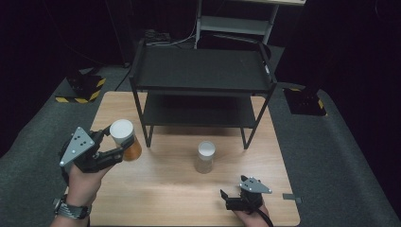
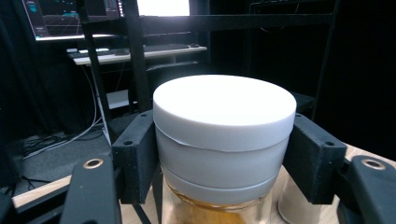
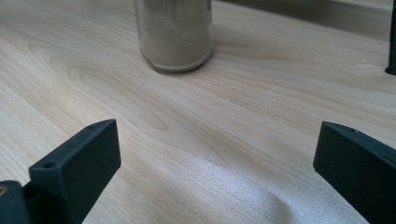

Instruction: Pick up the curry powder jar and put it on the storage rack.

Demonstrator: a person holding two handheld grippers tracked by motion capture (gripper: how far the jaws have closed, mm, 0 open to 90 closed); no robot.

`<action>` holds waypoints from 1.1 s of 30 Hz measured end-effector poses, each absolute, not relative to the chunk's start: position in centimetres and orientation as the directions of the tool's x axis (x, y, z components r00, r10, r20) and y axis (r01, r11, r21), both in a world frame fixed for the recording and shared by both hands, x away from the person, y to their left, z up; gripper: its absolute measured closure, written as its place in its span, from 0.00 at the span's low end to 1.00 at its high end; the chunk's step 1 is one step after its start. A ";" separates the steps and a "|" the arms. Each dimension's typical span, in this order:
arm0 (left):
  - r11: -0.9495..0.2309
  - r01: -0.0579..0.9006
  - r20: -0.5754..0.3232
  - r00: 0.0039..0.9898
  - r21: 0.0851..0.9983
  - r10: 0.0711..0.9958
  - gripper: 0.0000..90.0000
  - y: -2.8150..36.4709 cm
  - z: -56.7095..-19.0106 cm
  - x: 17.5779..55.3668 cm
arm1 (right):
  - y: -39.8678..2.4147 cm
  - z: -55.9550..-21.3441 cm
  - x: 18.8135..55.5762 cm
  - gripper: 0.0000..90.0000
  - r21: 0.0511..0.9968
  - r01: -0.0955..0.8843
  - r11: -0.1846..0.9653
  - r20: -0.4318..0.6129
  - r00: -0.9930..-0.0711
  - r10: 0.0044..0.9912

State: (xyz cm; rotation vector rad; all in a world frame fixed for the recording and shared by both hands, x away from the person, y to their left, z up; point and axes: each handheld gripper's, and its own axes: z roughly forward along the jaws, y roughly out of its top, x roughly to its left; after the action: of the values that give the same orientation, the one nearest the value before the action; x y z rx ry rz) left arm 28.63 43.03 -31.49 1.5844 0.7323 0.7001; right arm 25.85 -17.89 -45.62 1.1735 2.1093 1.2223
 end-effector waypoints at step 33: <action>-0.074 0.047 0.028 0.632 0.996 0.775 0.37 40.8 -25.1 31.8 | -18.0 -45.6 25.9 0.00 0.855 0.454 0.250 0.050 -0.552 0.833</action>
State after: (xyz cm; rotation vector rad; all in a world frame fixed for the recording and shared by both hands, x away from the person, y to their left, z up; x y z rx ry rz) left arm 31.77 40.79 -25.15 1.5456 0.7100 0.6925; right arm 25.91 -18.02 -45.63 1.1730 2.1131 1.2296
